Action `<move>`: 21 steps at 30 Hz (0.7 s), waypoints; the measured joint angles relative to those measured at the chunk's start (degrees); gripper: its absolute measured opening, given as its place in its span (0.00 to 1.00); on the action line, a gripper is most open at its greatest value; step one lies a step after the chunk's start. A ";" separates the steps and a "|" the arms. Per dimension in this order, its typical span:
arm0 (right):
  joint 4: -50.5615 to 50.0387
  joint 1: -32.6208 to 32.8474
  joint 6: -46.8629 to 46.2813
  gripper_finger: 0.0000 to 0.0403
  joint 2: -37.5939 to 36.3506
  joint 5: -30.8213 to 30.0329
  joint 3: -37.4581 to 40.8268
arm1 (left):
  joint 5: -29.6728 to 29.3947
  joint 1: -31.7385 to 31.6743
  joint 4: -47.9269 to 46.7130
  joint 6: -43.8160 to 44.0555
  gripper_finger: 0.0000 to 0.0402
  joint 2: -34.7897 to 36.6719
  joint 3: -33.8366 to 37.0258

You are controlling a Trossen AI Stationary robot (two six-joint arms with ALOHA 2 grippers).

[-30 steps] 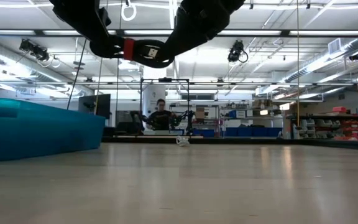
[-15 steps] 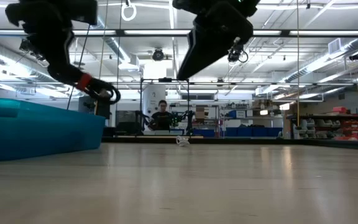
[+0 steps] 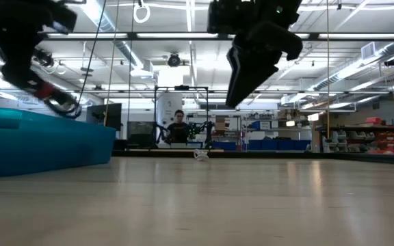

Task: Pick and place USB-C Cables
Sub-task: Put the middle black charger cable into the blue bin

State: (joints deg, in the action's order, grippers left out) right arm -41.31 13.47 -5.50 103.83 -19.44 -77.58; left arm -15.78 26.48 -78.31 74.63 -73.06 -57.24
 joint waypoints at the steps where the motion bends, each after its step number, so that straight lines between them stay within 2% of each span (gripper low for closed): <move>1: -0.60 -0.12 -0.26 0.29 0.00 -0.01 0.00 | 1.78 0.19 0.95 0.50 0.11 -0.04 0.92; 6: -1.81 -0.94 -0.37 0.29 0.00 -0.52 0.00 | 4.68 0.27 7.52 1.95 0.16 -0.38 7.37; 10: -1.80 -1.24 -0.37 0.29 0.00 -0.66 0.00 | 6.02 -0.28 17.89 0.81 0.19 -0.43 11.82; 14: -1.87 -2.24 0.97 0.29 0.00 -1.73 0.00 | 6.24 -0.33 21.39 -2.56 0.24 -0.43 12.03; 21: -1.94 -5.14 1.40 0.29 0.00 -3.10 0.00 | 5.70 0.07 21.19 -5.57 0.33 -0.41 10.50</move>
State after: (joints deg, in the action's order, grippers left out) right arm -43.25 8.32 -4.10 103.83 -22.54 -77.58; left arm -10.08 26.55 -57.12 69.06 -73.47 -46.74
